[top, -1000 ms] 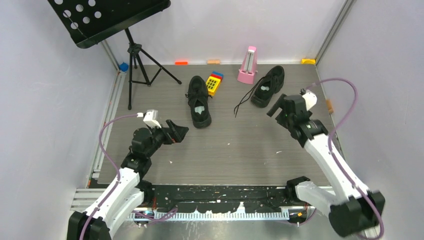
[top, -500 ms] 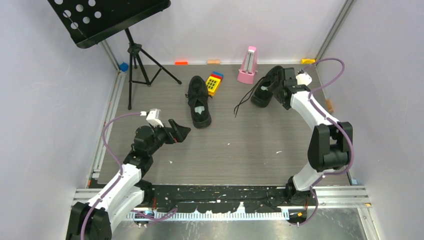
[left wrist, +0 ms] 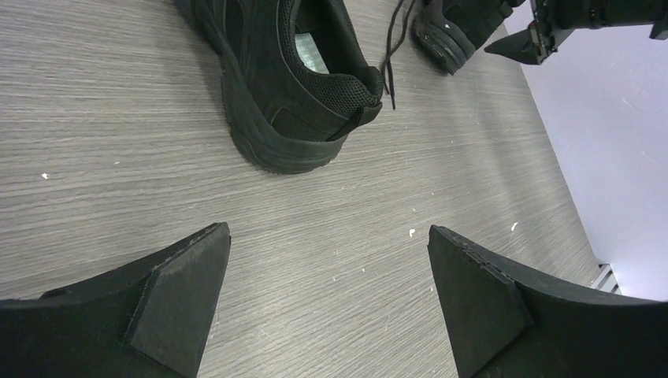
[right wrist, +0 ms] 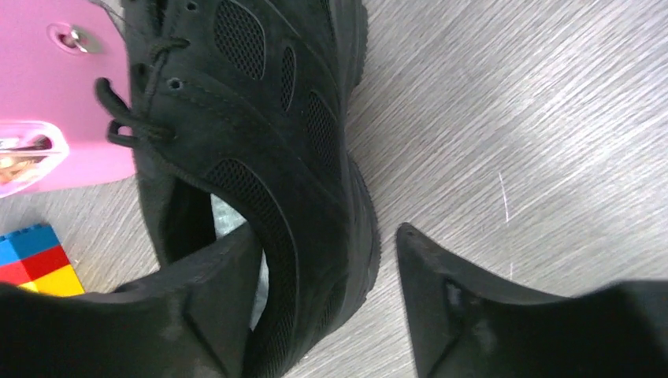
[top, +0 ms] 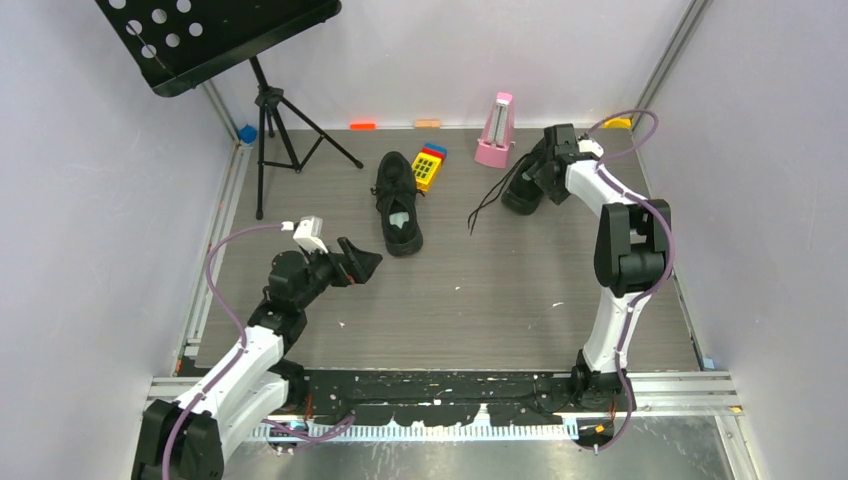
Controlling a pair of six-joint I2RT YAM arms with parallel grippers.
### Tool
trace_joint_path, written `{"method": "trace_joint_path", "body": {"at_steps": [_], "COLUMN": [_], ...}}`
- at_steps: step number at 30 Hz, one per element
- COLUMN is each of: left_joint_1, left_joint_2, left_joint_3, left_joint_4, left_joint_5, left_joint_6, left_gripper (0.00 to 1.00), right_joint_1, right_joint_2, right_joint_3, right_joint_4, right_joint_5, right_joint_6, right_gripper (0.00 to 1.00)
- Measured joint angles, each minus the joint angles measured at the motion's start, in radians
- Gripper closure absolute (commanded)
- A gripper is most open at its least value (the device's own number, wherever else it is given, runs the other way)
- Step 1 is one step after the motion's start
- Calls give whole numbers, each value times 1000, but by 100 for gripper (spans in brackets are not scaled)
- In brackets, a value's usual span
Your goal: Tie the shoes
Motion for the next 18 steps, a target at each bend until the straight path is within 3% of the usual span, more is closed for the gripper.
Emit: {"method": "trace_joint_path", "body": {"at_steps": [3,4,11,18], "left_joint_1": [0,0,-2,-132], "left_joint_2": [2,4,23,-31], "left_joint_3": [0,0,0,0], "left_joint_4": [3,3,10,17], "left_joint_5": [0,1,62,63], "left_joint_6": [0,0,5,64], "left_gripper": [0,1,6,6], "right_joint_1": [-6,-8,-20,-8], "right_joint_2": [29,31,-31,-430], "right_joint_3": [12,21,0,-183], "right_joint_4": [8,7,-77,-254], "right_joint_5": [-37,-55,-166,-285], "right_joint_6": [-4,-20,-203,-381], "right_gripper": [96,99,100,100]}}
